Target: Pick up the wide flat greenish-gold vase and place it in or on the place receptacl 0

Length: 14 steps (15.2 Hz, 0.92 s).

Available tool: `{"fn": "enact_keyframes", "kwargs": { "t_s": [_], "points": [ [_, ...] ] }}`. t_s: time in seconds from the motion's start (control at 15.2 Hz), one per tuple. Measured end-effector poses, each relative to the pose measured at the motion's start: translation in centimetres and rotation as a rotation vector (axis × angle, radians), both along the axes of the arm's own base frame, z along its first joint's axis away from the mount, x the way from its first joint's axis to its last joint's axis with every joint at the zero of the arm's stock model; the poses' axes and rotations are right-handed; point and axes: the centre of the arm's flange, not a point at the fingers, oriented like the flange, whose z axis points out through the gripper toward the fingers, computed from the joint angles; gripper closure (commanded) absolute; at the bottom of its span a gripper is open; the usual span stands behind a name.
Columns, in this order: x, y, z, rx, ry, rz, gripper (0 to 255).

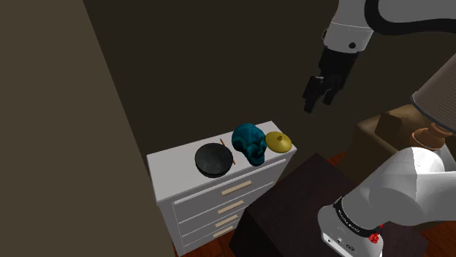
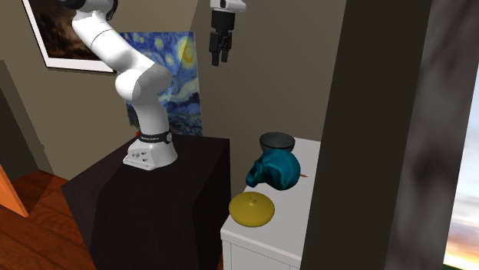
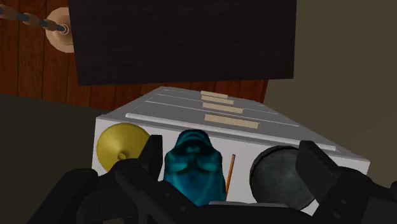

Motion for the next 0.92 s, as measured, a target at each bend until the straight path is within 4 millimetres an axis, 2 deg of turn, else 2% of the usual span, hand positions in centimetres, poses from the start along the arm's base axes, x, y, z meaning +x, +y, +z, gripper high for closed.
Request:
{"fn": "enact_keyframes", "kwargs": {
  "t_s": [0.07,0.26,0.92],
  "points": [
    [0.0,0.0,0.0,0.0,0.0,0.0,0],
    [0.8,-1.0,-2.1,-0.005,-0.01,-0.018,0],
    [4.4,-6.4,-12.9,-0.028,-0.065,-0.103,0]
  ]
}}
